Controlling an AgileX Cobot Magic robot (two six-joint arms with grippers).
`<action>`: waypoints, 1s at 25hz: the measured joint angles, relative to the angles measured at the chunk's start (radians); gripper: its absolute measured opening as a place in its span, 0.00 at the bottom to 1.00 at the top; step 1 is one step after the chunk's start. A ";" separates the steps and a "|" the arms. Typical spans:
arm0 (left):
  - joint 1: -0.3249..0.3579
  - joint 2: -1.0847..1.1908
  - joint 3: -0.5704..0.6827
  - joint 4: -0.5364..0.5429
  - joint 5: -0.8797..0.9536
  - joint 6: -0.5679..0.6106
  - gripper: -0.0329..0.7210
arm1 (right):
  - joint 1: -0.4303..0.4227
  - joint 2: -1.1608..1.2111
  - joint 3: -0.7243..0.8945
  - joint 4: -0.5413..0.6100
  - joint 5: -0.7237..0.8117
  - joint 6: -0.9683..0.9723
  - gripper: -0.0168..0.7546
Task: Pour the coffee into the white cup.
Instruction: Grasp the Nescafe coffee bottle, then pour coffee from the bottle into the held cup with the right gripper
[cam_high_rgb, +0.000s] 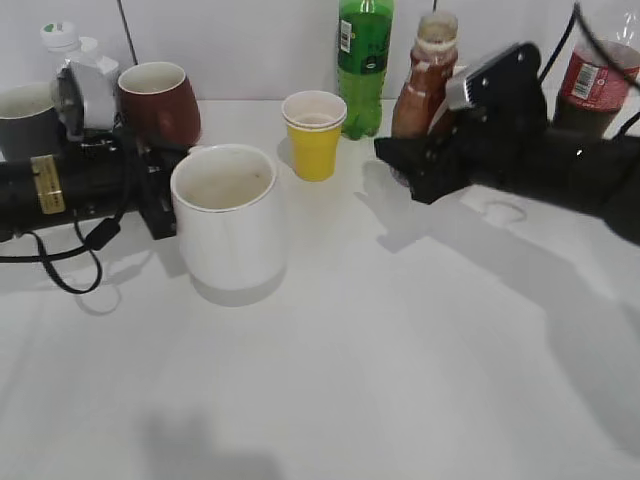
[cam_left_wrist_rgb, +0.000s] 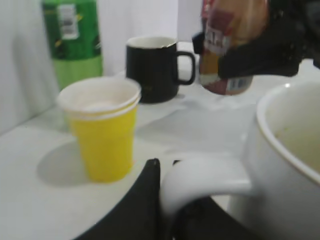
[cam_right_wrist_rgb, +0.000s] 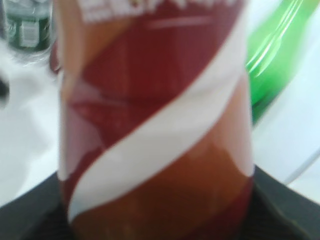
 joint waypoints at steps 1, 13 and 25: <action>-0.012 0.000 -0.009 0.000 0.000 0.000 0.09 | 0.002 -0.032 0.000 -0.021 0.018 -0.013 0.71; -0.196 0.001 -0.117 -0.072 0.079 -0.027 0.09 | 0.011 -0.263 0.000 -0.077 0.149 -0.290 0.71; -0.299 0.001 -0.155 -0.157 0.138 -0.029 0.09 | 0.011 -0.275 0.000 -0.080 0.166 -0.617 0.71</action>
